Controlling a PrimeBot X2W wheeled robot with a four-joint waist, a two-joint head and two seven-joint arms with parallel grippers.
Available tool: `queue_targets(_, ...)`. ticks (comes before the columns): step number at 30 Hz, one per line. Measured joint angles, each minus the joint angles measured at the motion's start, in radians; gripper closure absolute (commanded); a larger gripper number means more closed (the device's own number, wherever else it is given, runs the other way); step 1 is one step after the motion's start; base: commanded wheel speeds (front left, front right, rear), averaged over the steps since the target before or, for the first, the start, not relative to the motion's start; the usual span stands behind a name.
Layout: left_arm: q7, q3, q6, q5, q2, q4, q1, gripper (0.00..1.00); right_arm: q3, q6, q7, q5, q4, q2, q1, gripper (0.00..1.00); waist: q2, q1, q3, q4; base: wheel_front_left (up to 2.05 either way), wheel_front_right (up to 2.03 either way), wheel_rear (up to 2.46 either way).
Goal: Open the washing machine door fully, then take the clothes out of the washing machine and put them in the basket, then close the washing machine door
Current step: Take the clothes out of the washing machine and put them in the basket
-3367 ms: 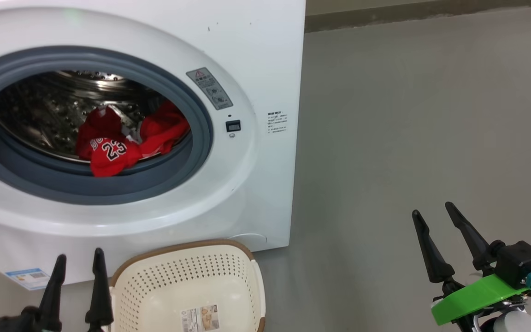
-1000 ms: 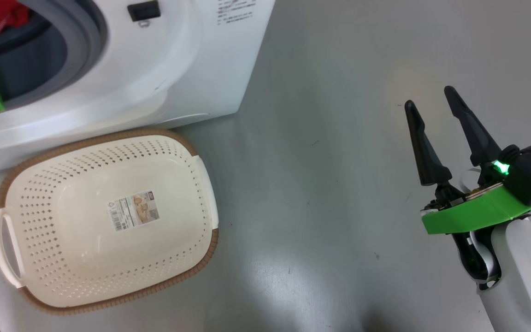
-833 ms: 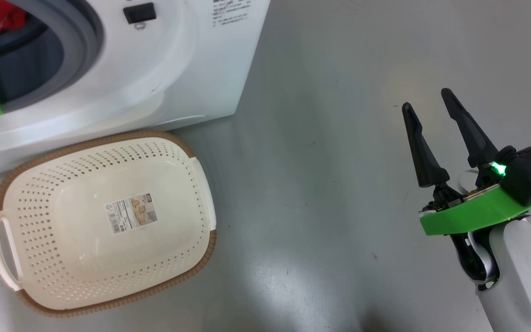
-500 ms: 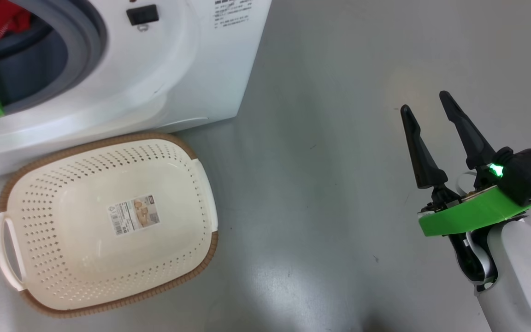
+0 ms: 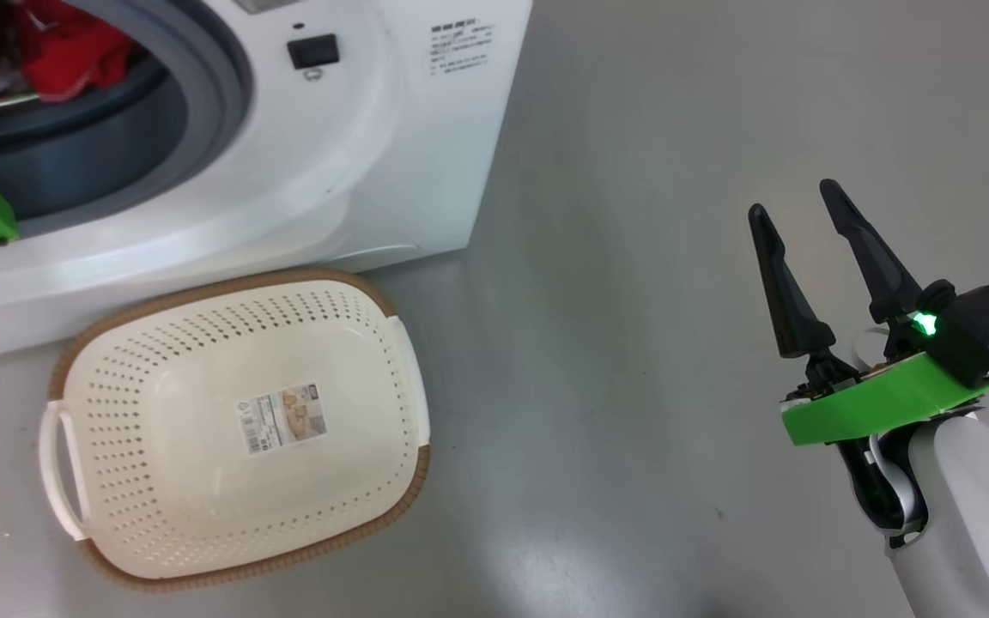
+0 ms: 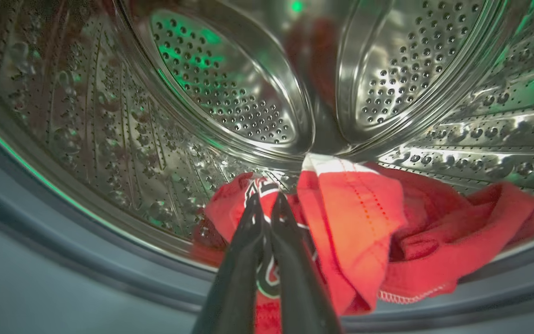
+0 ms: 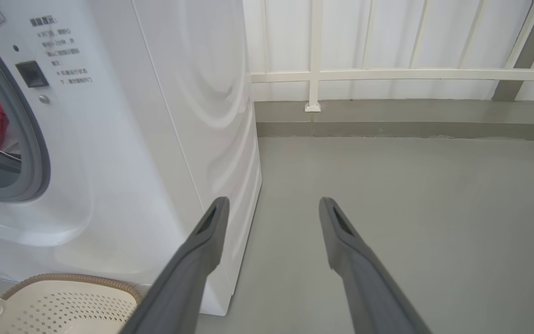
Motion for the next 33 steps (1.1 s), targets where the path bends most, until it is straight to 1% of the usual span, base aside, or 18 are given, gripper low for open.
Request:
queue_targets(2, -0.008, 0.000, -0.012, -0.002, -0.001, -0.042, 0.024, 1.00, -0.003, 0.000, 0.000, 0.000, 0.000, -0.001, 0.002, 0.00, 0.0000, 0.0000, -0.010, 0.007, 0.00, 0.00, 0.00)
queue_targets(3, -0.009, 0.001, -0.027, -0.008, -0.004, -0.063, 0.037, 1.00, -0.005, 0.000, 0.000, 0.000, 0.002, -0.001, 0.003, 0.00, 0.0000, 0.0000, -0.015, 0.011, 0.00, 0.00, 0.00)
queue_targets(5, -0.009, 0.007, -0.037, -0.018, -0.014, -0.111, 0.070, 1.00, -0.007, 0.000, 0.000, 0.000, 0.002, -0.001, 0.004, 0.00, 0.0000, 0.0000, -0.027, 0.019, 0.00, 0.00, 0.00)
queue_targets(13, -0.012, 0.038, -0.035, -0.015, -0.052, -0.399, 0.266, 1.00, -0.010, 0.000, 0.000, -0.001, 0.012, 0.000, 0.041, 0.00, 0.0000, 0.0000, -0.089, 0.044, 0.00, 0.00, 0.00)
queue_targets(18, -0.012, 0.041, -0.019, -0.006, -0.074, -0.560, 0.401, 1.00, -0.017, 0.000, 0.000, -0.002, 0.016, 0.000, 0.061, 0.00, 0.0000, 0.0000, -0.139, 0.054, 0.00, 0.00, 0.00)
queue_targets(23, -0.013, 0.033, -0.014, -0.005, -0.091, -0.687, 0.489, 1.00, -0.031, 0.000, 0.000, -0.002, 0.021, -0.001, 0.088, 0.00, 0.0000, 0.0000, -0.186, 0.064, 0.00, 0.00, 0.00)
queue_targets(24, -0.006, 0.028, -0.005, -0.004, -0.091, -0.738, 0.526, 1.00, -0.032, 0.000, 0.000, -0.002, 0.021, 0.000, 0.093, 0.00, 0.0000, 0.0000, -0.204, 0.068, 0.00, 0.00, 0.00)
queue_targets(28, 0.012, 0.023, 0.009, 0.006, -0.091, -0.827, 0.586, 1.00, -0.035, 0.000, 0.000, -0.002, 0.022, 0.002, 0.105, 0.00, 0.0000, 0.0000, -0.237, 0.072, 0.00, 0.00, 0.00)
queue_targets(29, 0.012, 0.023, 0.009, 0.006, -0.091, -0.827, 0.586, 1.00, -0.035, 0.000, 0.000, -0.002, 0.022, 0.002, 0.105, 0.00, 0.0000, 0.0000, -0.237, 0.072, 0.00, 0.00, 0.00)
queue_targets(33, 0.042, 0.013, 0.029, 0.020, -0.092, -0.947, 0.647, 1.00, -0.035, 0.000, 0.000, -0.003, 0.025, 0.008, 0.116, 0.00, 0.0000, 0.0000, -0.266, 0.073, 0.00, 0.00, 0.00)
